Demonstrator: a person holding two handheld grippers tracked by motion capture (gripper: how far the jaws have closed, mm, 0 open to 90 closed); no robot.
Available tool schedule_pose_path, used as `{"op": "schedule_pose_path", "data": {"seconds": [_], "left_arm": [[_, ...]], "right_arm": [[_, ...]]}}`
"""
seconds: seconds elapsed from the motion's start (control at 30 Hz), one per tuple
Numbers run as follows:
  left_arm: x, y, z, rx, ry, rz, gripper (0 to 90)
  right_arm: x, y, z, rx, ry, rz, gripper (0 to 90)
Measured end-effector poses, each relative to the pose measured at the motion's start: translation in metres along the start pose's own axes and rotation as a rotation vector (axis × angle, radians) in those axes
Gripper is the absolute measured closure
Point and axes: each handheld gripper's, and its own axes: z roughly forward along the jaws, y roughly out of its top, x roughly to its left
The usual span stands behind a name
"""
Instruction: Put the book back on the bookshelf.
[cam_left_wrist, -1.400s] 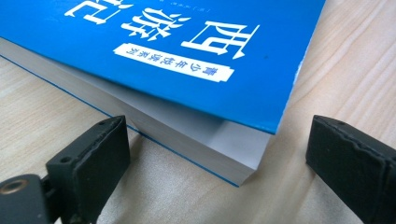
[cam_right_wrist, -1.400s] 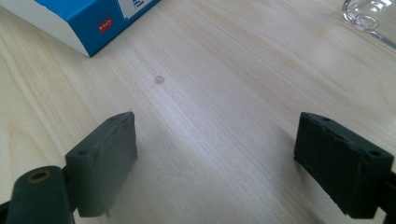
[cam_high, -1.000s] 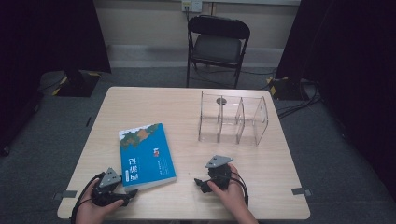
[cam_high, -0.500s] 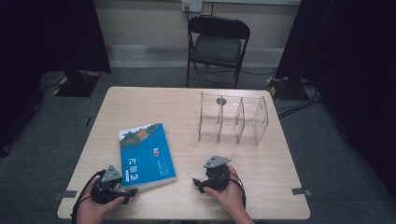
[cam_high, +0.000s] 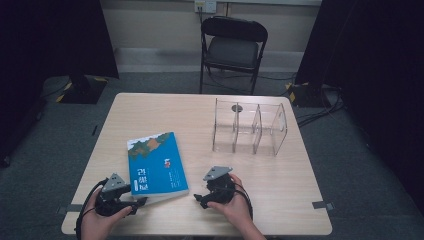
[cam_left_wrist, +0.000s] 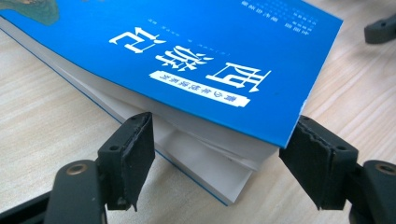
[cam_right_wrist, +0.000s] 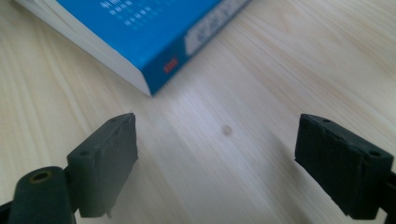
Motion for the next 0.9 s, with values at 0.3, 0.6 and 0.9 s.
{"op": "schedule_pose_path", "data": {"seconds": [0.3, 0.6, 0.9], "left_arm": [[-0.001, 0.005, -0.002, -0.026, 0.001, -0.008, 27.0], [-0.001, 0.009, -0.003, -0.037, 0.0, -0.028, 27.0], [-0.001, 0.01, -0.004, -0.027, -0.001, -0.022, 27.1]], "right_arm": [[0.014, 0.023, 0.018, -0.039, 0.067, -0.001, 12.7], [0.03, 0.042, 0.034, -0.05, 0.076, -0.051, 12.7], [0.036, 0.045, 0.039, -0.052, 0.066, -0.097, 11.9]]}}
